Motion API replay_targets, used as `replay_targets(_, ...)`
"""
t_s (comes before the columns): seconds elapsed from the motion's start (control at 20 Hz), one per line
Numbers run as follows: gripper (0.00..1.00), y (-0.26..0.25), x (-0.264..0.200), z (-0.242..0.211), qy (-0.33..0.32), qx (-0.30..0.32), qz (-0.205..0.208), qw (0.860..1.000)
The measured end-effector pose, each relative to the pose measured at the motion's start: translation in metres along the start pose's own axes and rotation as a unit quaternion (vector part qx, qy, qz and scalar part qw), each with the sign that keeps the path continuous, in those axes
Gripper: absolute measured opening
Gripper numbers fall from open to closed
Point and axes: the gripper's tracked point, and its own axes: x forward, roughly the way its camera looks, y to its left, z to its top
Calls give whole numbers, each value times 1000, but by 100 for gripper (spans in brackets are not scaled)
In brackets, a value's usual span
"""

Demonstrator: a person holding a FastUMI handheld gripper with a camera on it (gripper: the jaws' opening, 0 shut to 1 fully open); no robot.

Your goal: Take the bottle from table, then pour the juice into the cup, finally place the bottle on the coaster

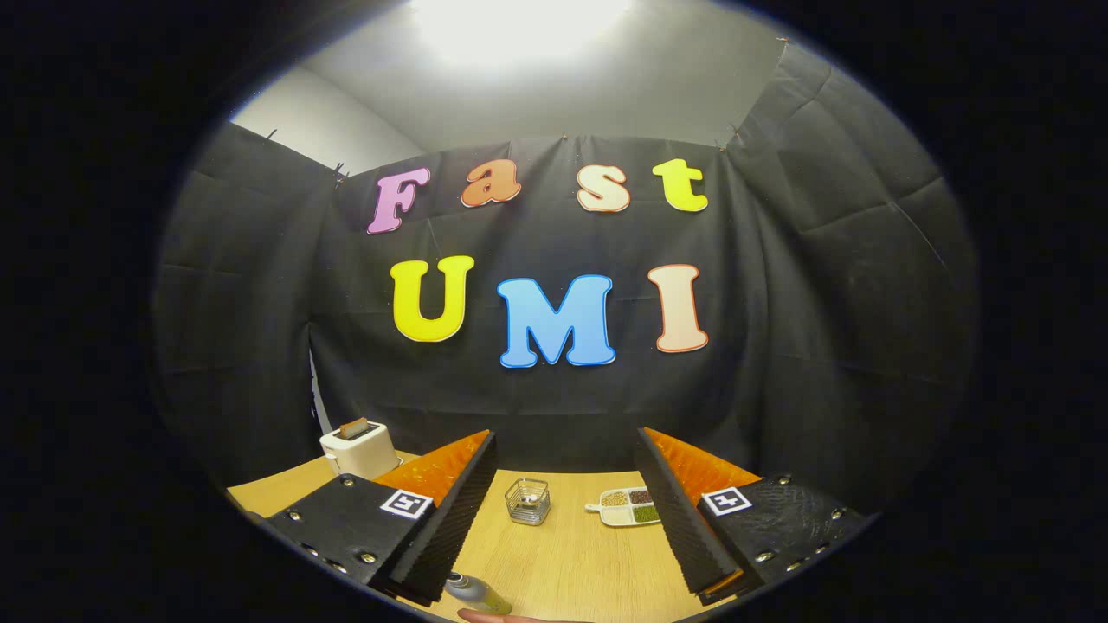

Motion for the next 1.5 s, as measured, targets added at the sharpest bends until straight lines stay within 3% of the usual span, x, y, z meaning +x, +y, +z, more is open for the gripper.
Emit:
replay_targets(0.5, 98, 16, 2, -45, 18, 14, 21, 1000)
replay_targets(1.2, 98, 70, -16, -146, 8, 32, 62, 998)
replay_targets(1.5, 98, 95, -17, -211, 26, 42, 74, 996)
